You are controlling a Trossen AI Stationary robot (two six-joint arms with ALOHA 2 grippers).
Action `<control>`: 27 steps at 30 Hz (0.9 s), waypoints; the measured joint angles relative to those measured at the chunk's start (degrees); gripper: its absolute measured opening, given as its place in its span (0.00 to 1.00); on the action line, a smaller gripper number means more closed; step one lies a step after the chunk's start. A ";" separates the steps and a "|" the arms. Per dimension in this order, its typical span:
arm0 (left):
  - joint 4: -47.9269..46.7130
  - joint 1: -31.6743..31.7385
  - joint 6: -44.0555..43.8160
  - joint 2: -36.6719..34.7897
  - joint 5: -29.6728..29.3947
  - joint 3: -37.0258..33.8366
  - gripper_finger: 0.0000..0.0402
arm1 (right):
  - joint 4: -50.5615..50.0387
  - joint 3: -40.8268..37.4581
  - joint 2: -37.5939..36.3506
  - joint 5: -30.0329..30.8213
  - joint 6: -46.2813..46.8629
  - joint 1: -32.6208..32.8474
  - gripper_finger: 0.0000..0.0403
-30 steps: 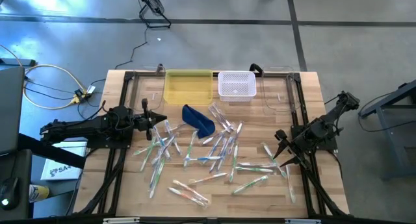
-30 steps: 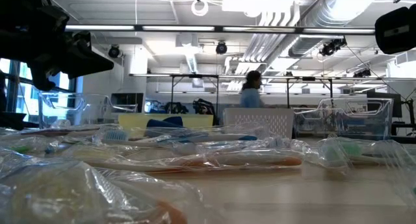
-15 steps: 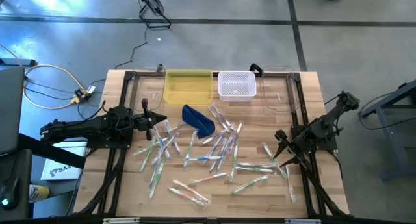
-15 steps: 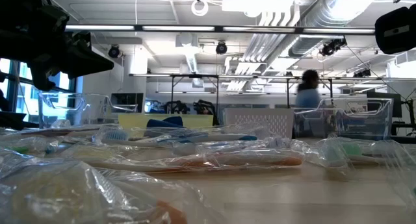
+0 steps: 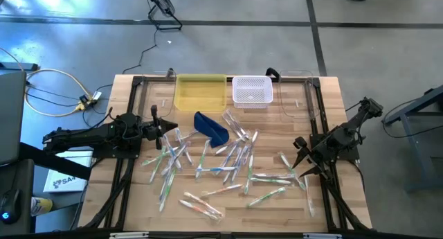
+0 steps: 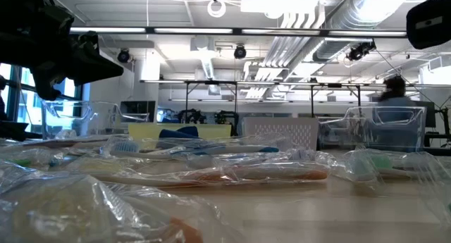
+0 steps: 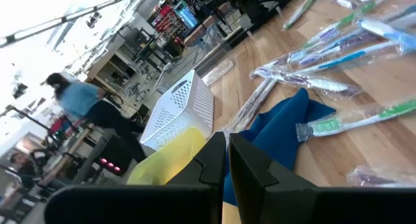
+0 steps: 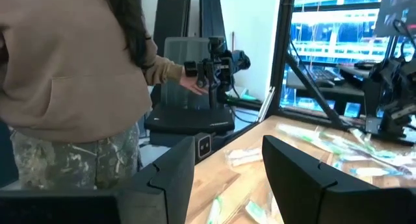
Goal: Pick & Place Toothbrushes
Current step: Put the violet toothbrush into the right transparent bin
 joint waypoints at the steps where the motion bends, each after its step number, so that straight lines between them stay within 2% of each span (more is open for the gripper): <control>1: 0.00 0.00 0.53 -0.01 0.00 0.00 0.04 | -0.04 0.00 0.00 0.00 0.34 0.02 0.43; 22: 0.01 0.00 0.65 0.00 0.01 0.00 0.04 | 0.00 0.01 0.00 -0.16 0.99 0.01 0.43; 27: 0.00 0.00 -10.06 -0.01 2.86 0.00 0.04 | 1.39 0.00 0.00 -0.22 5.40 0.02 0.43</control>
